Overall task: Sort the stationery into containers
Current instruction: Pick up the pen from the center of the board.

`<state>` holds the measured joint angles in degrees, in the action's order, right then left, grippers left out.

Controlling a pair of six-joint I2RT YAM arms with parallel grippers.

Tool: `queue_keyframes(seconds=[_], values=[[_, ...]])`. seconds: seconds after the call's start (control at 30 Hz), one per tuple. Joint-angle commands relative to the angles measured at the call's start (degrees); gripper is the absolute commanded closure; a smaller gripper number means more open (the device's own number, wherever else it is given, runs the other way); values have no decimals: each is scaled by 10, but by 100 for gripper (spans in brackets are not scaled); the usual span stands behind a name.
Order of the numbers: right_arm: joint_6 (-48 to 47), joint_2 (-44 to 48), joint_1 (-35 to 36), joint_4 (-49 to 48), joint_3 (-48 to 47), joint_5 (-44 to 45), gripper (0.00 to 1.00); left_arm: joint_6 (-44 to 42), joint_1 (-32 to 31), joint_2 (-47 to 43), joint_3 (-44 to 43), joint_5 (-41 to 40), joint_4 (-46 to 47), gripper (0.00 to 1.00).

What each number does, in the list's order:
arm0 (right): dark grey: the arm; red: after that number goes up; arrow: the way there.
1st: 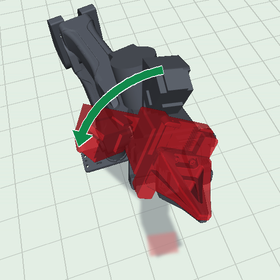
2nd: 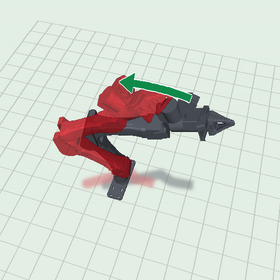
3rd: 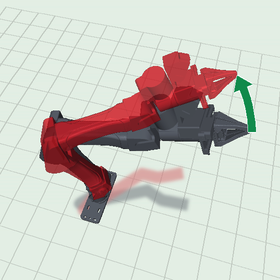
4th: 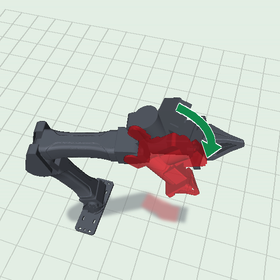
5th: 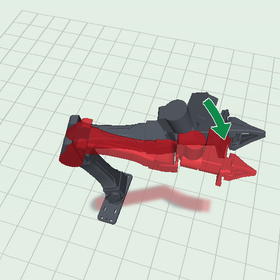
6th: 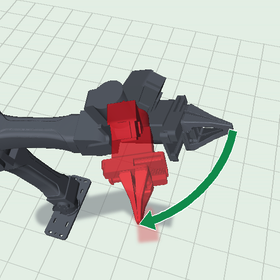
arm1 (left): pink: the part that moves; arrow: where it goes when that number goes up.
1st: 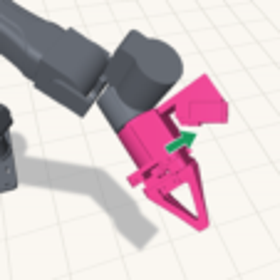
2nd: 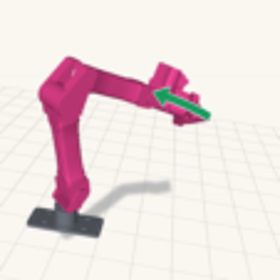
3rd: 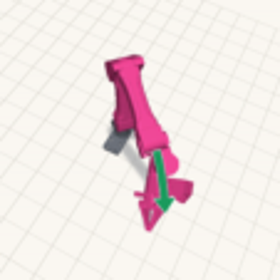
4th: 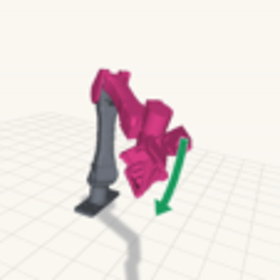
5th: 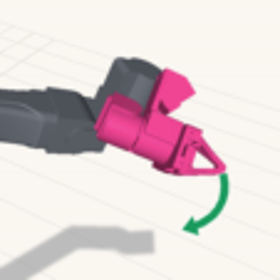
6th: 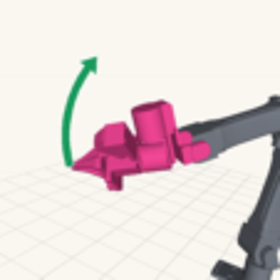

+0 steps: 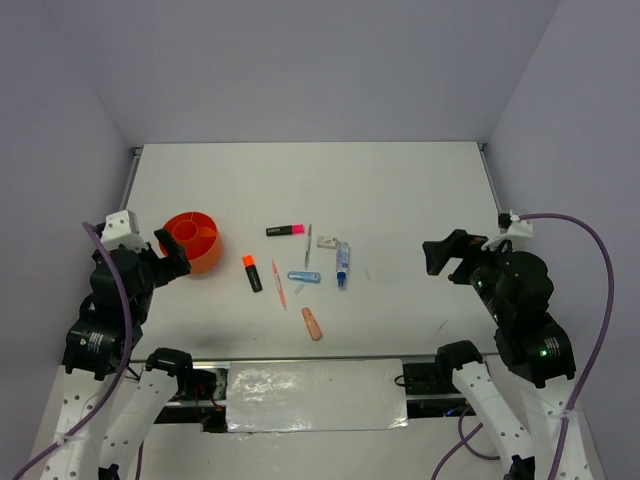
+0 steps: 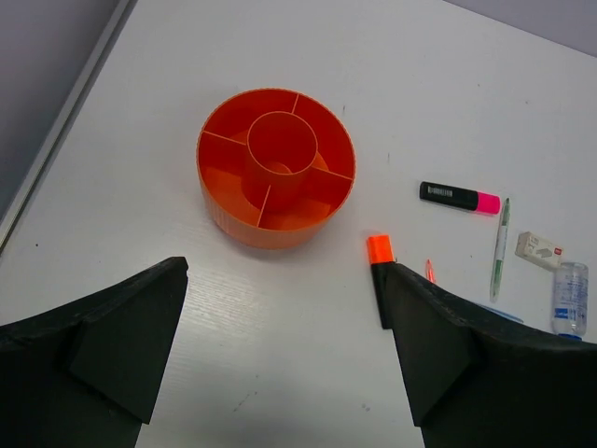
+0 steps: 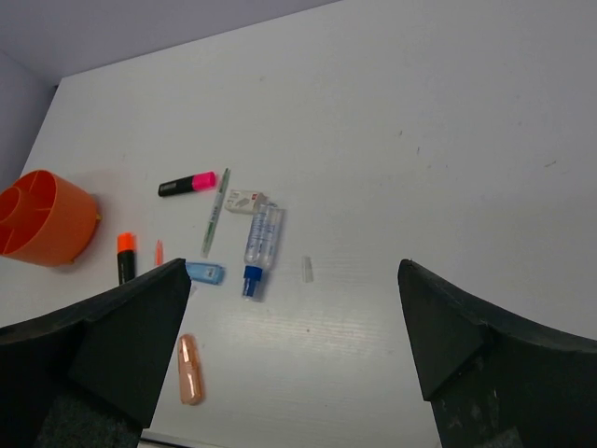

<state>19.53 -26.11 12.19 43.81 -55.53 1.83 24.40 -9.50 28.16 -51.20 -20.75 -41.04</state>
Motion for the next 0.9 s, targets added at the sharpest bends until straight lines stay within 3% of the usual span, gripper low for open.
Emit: queue_keyframes(seconds=[0.0,0.37,0.53,0.57,0.77,0.87], values=[[4,2,4,-6,-8,19,0,12,1,1,3,5,32,1],[31,19,4,-59,26,-52,0,20,0,47,-27,8,17,1],[34,-17,4,-58,30,-80,0,74,-9,122,-58,88,20,1],[35,-22,4,-61,32,-85,0,102,-39,140,-44,90,51,1],[45,-50,5,-80,43,-126,0,229,-247,260,-29,-72,90,1],[38,-57,9,-69,37,-118,0,277,-293,329,-29,-91,106,1]])
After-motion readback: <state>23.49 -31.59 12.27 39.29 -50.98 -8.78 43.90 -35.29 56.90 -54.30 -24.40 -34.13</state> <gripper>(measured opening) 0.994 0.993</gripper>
